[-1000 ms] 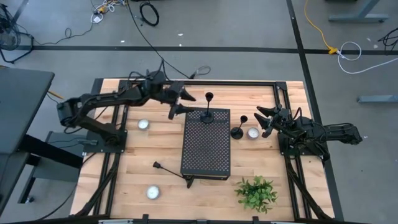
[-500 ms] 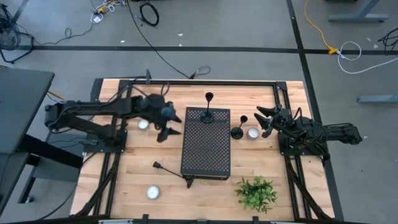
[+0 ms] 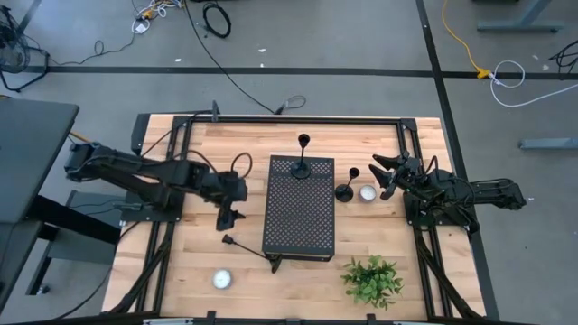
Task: Pick & Place candle stick holders
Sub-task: Put the bottom black candle holder on the shelf
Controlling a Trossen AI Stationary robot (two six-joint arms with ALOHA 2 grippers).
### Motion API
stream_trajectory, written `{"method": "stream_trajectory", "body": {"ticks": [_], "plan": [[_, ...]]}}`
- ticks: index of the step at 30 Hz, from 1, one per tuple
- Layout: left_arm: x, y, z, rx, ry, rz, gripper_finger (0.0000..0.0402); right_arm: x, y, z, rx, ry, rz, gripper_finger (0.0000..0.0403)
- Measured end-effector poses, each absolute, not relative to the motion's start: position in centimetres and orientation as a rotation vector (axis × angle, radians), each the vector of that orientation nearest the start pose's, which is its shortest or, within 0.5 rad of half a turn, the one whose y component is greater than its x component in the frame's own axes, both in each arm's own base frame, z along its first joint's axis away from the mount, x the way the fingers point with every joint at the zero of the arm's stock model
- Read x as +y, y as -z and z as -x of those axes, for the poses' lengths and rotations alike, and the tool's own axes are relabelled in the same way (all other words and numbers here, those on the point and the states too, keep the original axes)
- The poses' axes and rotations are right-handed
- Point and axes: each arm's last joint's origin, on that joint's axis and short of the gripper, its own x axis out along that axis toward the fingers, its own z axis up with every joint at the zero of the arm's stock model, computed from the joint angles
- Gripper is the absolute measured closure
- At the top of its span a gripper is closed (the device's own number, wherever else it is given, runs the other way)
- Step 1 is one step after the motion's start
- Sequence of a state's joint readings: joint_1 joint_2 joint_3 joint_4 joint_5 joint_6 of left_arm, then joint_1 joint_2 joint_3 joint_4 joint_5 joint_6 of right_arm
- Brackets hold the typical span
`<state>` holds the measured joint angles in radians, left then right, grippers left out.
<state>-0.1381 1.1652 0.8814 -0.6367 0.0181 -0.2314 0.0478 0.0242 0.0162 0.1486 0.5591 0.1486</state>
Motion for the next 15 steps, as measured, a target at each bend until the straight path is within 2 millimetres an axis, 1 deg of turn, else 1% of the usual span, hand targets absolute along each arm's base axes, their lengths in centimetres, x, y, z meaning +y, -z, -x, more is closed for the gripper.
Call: {"method": "stream_trajectory", "body": {"ticks": [9, 12, 15], "plan": [[-6.8, -25.3, -21.9, 0.956, 0.060, 0.139, 0.0129, -1.1, -18.1, -9.4, -0.173, 0.499, -0.188, 0.0201], [-8.1, -24.7, -21.9, 0.975, 0.052, 0.124, 0.0129, -1.1, -18.1, -9.4, -0.173, 0.499, -0.188, 0.0201], [-9.3, -23.6, -22.3, 1.018, 0.037, 0.106, 0.0129, -1.1, -18.1, -9.4, -0.173, 0.499, -0.188, 0.0201]]}}
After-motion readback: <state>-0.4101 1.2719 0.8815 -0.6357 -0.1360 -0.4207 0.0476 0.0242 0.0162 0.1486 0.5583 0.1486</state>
